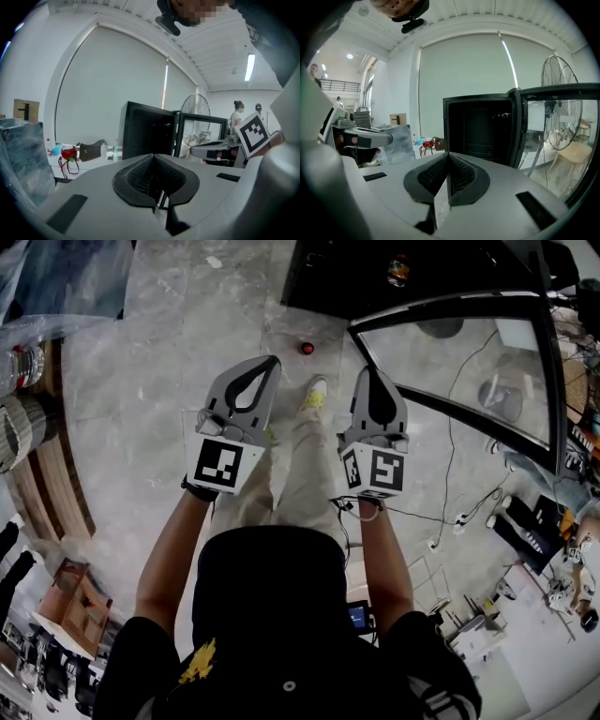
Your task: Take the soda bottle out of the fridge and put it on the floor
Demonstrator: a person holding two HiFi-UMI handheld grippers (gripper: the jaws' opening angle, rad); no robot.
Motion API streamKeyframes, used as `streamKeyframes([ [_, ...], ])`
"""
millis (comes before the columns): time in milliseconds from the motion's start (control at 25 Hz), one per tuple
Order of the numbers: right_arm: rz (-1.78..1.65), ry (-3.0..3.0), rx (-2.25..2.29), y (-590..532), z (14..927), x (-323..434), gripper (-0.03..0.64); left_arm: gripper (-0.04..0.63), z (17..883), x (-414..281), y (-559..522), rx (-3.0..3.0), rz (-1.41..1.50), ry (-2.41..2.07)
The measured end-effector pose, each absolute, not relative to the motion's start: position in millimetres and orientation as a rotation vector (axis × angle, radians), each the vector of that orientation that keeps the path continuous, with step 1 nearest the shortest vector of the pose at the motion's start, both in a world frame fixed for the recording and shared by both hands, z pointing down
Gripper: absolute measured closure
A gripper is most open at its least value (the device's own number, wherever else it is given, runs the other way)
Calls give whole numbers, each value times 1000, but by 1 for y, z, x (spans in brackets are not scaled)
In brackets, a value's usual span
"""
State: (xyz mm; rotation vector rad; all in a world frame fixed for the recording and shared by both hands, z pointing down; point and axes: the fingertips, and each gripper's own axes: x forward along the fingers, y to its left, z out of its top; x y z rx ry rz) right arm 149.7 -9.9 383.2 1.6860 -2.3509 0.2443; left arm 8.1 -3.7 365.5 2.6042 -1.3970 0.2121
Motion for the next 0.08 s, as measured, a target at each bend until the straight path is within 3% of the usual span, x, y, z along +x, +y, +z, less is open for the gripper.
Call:
streamKeyframes([
  [80, 231, -2357, 1670, -12, 384, 148, 620, 577, 367, 5, -5, 2589, 201, -1411],
])
